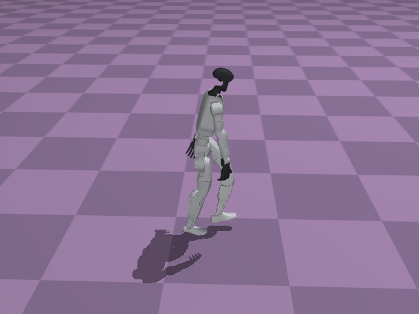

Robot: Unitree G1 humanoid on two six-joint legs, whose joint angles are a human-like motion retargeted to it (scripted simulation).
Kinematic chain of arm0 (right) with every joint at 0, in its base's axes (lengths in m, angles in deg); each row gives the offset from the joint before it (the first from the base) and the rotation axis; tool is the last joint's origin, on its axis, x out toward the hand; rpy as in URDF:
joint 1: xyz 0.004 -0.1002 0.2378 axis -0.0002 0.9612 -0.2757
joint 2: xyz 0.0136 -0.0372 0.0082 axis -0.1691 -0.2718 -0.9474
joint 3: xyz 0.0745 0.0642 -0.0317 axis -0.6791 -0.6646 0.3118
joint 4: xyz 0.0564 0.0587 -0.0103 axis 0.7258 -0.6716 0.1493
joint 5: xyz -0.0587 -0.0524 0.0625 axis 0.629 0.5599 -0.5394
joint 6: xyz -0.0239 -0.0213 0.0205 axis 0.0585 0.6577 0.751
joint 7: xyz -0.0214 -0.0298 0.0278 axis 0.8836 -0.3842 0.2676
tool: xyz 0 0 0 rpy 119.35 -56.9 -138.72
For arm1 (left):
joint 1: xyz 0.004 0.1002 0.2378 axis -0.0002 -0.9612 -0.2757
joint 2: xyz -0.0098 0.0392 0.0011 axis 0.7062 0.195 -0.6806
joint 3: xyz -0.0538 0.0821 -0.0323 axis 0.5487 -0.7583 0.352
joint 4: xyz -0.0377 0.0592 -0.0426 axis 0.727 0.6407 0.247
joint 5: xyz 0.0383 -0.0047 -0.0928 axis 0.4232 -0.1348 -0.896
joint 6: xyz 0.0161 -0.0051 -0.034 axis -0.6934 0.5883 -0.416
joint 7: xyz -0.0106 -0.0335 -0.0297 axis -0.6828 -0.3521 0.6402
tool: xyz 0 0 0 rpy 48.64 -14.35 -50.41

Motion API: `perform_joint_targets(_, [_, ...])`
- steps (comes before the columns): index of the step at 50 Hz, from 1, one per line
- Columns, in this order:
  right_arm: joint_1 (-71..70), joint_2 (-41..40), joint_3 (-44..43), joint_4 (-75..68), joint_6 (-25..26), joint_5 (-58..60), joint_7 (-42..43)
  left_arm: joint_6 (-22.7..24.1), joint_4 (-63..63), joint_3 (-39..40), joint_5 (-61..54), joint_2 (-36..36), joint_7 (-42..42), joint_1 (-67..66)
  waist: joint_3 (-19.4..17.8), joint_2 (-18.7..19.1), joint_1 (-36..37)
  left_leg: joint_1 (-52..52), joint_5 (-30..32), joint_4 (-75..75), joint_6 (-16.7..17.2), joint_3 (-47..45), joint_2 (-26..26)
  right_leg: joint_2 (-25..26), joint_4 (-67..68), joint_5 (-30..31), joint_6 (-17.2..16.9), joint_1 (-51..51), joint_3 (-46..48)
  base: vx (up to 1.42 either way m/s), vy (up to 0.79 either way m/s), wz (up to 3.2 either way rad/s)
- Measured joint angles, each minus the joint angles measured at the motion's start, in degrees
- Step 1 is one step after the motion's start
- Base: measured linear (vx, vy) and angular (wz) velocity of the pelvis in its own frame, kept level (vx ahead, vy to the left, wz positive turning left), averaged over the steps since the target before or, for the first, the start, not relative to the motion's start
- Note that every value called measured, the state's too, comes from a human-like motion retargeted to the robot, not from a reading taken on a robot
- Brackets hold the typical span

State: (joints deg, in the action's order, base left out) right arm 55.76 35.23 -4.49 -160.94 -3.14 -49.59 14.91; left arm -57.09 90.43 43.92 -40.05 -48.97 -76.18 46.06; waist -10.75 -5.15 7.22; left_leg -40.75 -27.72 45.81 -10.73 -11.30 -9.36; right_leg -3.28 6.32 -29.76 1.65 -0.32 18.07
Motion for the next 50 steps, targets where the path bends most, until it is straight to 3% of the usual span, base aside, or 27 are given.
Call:
perform_joint_targets(2, [0.17,-1.05,0.76,-0.66,0.11,2.29,-1.1,-0.73,0.08,0.04,1.82,-0.02,-2.18,-0.42,1.16,-0.77,-0.27,0.38,-4.57,4.32,-4.27,-4.38,2.92,-0.65,-0.71,0.49,-0.51,1.4,1.8,0.47,-0.04,-0.16])
perform_joint_targets(5, [1.03,-2.19,1.09,-1.64,0.11,5.73,-2.45,-2.35,-0.91,2.26,0.43,-0.08,-4.6,-0.28,1.99,-0.47,0.18,0.04,-8.04,10.54,-4.27,-3.26,6.97,1.54,-1.33,1.86,-0.3,3.64,3.63,0.59,-0.15,-0.29])
perform_joint_targets(8, [2.81,-1.69,1.54,-3.35,0.69,7.09,-2.54,-1.97,-2.66,3.85,-4.47,-0.42,-6.35,0.92,2.77,0.16,0.68,1.11,-9.33,12.47,-4.27,-2.26,7.99,1.9,-0.56,4.79,-2.24,4.73,4.05,0.48,0.09,-0.25])
perform_joint_targets(12, [6.05,-0.53,1.53,-7.42,2.85,4.88,-1.73,-2.03,-5.33,2.8,-6.81,0.07,-5.65,2.39,4.09,0.85,1.88,7.38,-11.79,8.05,-4.27,-3.0,8.34,0.67,2.6,12.63,-4.51,5.87,3.77,0.43,0.26,-0.46])
perform_joint_targets(15, [9.45,-0.05,1.39,-9.46,4.12,0.96,-1.17,-1.8,-6.35,-0.12,-6.97,1.46,-2.65,3.26,5.13,2.31,0.97,13.99,-11.18,0.64,-4.27,-2.94,7.64,-0.17,7.32,21.88,-4.84,6.17,5.52,0.48,0.37,-0.14])
perform_joint_targets(18, [12.45,0.49,0.86,-8.85,4.05,0.21,-0.95,-2.18,-6.16,-2.4,-7.31,3.33,-0.68,5.23,5.03,4.04,-1.4,19.86,-8.82,-6.91,-4.27,-1.06,7.03,-0.5,17.42,28.91,-5.7,3.87,7.68,0.4,0.2,-0.02])
perform_joint_targets(19, [13.28,0.62,0.61,-8.33,4.11,0.57,-0.22,-2.41,-6.2,-2.83,-7.4,4.08,-0.74,5.95,4.85,4.77,-1.78,21.75,-8.37,-9.31,-4.27,-0.63,7.36,-0.14,21.81,28.33,-5.67,2.39,7.61,0.29,0.11,-0.43])
perform_joint_targets(25, [17.01,1.34,-2.2,-6.16,3.75,0.0,4.98,-3.17,-8.38,-3.8,-8.08,7.47,0.06,9.88,3.95,6.76,-7.12,29.76,-4.05,-21.93,-4.26,2.39,7.76,0.44,38.65,13.94,-4.38,-7.61,10.88,0.24,0.03,-0.03])
perform_joint_targets(28, [18.35,1.52,-3.08,-6.27,3.66,-2.3,3.23,-2.39,-10.16,-3.79,-9.16,8.12,0.83,11.1,3.71,5.98,-8.67,31.63,-0.81,-26.11,-3.53,2.45,7.22,-0.12,35.26,9.19,-1.35,-10.78,14.54,0.22,-0.03,-0.09])
perform_joint_targets(31, [19.38,1.84,-4.08,-6.92,4.39,-3.46,0.43,-0.68,-11.7,-5.01,-10.18,8.21,0.27,11.78,3.15,3.79,-10.12,33.85,1.76,-29.76,-3.5,2.37,4.9,1.38,26.62,7.69,-1.43,-13.59,11.85,0.16,-0.08,0.11])
perform_joint_targets(32, [19.66,2.0,-4.33,-7.25,4.6,-3.6,-0.24,0.07,-11.92,-5.73,-10.29,8.28,-0.15,11.87,2.9,2.99,-10.6,34.66,2.56,-30.72,-3.56,2.57,3.97,1.84,23.44,8.48,-1.16,-14.06,10.32,0.22,-0.08,0.31])
perform_joint_targets(35, [19.95,2.26,-5.02,-9.06,5.06,-3.08,-1.43,0.74,-11.31,-7.05,-8.7,8.38,-0.81,11.62,2.48,1.71,-12.06,36.67,4.73,-31.88,-3.79,3.09,2.92,2.51,18.52,15.94,4.17,-13.28,8.83,0.23,-0.1,0.29])
perform_joint_targets(37, [19.28,2.12,-6.09,-11.02,5.97,-2.56,-1.97,0.19,-10.34,-6.65,-6.51,7.96,-0.35,10.9,2.68,1.16,-12.77,36.5,6.23,-30.01,-4.14,2.52,3.15,0.88,15.85,18.25,5.97,-10.31,14.06,0.25,-0.15,0.28])
perform_joint_targets(38, [18.84,2.02,-6.82,-11.59,6.85,-2.58,-2.68,0.01,-9.78,-6.31,-5.47,7.47,0.35,10.48,2.42,0.26,-13.08,36.48,7.41,-28.52,-4.24,1.1,3.13,1.95,13.79,20.0,6.21,-9.82,10.54,0.22,-0.17,0.32])
perform_joint_targets(42, [17.81,1.17,-7.57,-11.79,10.58,-4.81,-8.58,0.81,-6.2,-5.39,-3.88,6.05,2.64,7.64,1.01,-1.93,-11.36,32.21,15.69,-12.88,-4.27,-5.24,7.7,2.3,7.77,27.91,8.29,-4.92,9.49,0.24,-0.2,-0.08])
perform_joint_targets(45, [15.82,0.82,-6.56,-11.79,10.13,-6.07,-11.35,-0.07,-3.64,-4.62,-3.11,5.38,2.93,4.92,0.7,-2.25,-8.75,26.37,22.65,0.05,-4.27,-6.36,10.54,3.7,4.64,31.31,10.24,-2.52,8.09,0.27,-0.13,-0.41])
perform_joint_targets(48, [14.15,0.87,-5.43,-9.78,9.22,-4.53,-9.29,-0.68,-0.92,-4.79,-3.03,4.06,3.73,0.78,1.72,-0.98,-7.52,24.34,23.45,-4.48,-4.27,-6.18,9.23,3.16,4.56,33.58,10.35,-2.1,9.17,0.26,0.14,-0.11])
perform_joint_targets(50, [12.89,1.14,-4.29,-7.26,8.66,-2.57,-6.88,-1.78,0.43,-6.02,-0.52,2.54,1.58,-2.05,2.4,1.3,-7.42,24.63,26.82,-14.42,-0.3,-3.27,7.74,3.52,7.37,33.99,10.28,-3.29,9.52,0.28,0.22,-0.2])
